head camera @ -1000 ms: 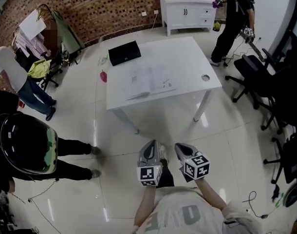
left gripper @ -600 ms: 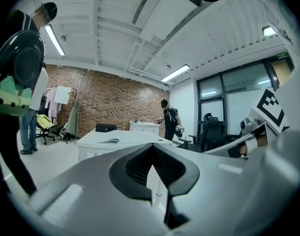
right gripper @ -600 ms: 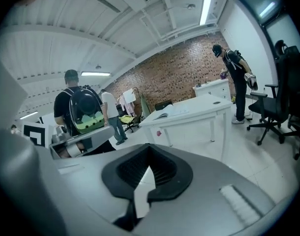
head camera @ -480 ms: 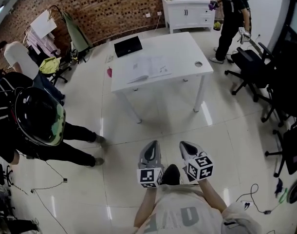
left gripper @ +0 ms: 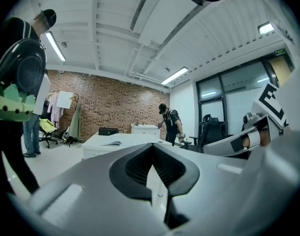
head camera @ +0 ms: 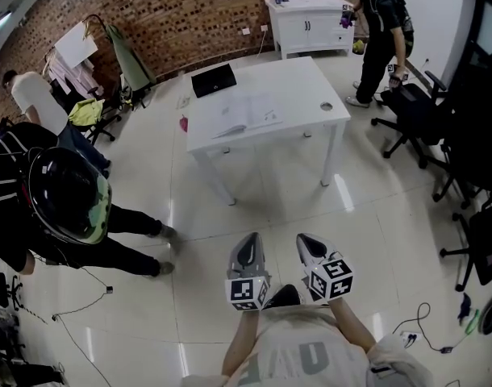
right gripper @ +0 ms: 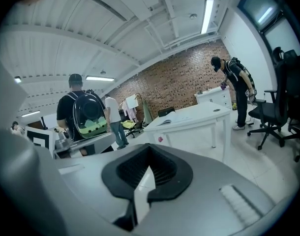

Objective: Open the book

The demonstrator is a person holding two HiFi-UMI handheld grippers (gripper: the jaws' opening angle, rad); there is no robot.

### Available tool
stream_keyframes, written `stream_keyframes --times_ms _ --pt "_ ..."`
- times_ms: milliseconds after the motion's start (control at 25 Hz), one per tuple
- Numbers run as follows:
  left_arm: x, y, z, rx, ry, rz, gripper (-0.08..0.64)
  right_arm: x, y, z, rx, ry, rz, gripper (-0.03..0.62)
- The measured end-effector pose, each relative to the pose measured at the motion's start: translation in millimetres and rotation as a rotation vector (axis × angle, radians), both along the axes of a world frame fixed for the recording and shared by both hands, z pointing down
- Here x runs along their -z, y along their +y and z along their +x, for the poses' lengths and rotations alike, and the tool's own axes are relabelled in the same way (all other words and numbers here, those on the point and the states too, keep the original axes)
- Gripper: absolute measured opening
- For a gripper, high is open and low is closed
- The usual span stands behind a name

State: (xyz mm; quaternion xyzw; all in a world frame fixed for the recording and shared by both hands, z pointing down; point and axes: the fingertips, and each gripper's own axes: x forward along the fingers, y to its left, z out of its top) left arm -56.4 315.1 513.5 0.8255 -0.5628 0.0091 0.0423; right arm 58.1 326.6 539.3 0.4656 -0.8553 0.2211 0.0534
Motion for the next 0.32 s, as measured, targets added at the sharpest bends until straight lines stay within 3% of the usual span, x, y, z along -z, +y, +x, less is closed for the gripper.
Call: stream_keyframes --times_ms 320 --pt "3.0 0.5 8.8 -0.030 -0.006 -0.003 0.020 6.1 6.7 0.1 -0.012 0.000 0.006 0.002"
